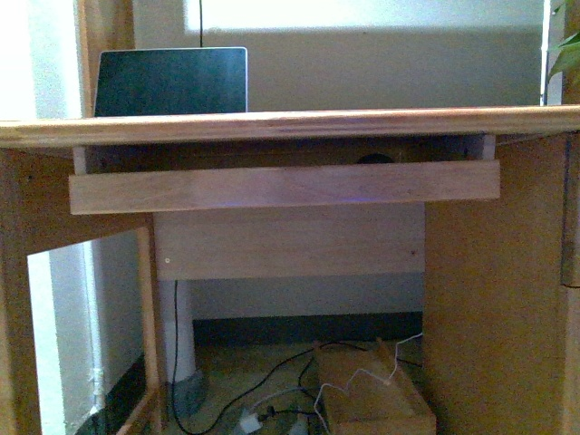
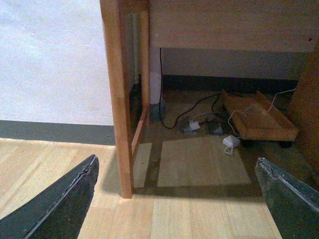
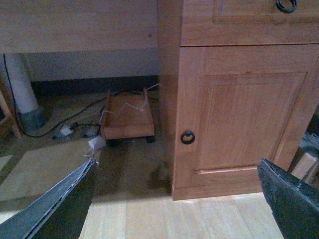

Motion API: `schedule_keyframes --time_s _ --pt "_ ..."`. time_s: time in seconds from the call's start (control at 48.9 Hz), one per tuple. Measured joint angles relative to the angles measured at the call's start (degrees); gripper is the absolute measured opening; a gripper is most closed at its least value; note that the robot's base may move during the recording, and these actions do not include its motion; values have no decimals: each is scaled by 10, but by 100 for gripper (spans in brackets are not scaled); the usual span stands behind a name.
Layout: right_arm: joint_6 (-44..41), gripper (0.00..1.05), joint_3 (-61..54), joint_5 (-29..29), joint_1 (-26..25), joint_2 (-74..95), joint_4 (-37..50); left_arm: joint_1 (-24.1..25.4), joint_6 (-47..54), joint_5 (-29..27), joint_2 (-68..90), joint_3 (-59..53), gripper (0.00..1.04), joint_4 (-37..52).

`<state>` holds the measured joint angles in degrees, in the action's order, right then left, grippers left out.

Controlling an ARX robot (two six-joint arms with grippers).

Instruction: Place mouse

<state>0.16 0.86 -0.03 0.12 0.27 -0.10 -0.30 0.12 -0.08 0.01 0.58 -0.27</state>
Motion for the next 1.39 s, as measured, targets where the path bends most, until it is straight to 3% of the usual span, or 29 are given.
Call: schedule_keyframes --time_s 1.208,1.31,1.392 --pt "0 97 0 0 0 0 0 0 0 1 0 0 97 0" --pt "0 97 0 0 0 0 0 -26 -52 -59 37 20 97 -60" --pt "0 97 0 0 0 0 0 -53 -80 -72 93 24 97 -62"
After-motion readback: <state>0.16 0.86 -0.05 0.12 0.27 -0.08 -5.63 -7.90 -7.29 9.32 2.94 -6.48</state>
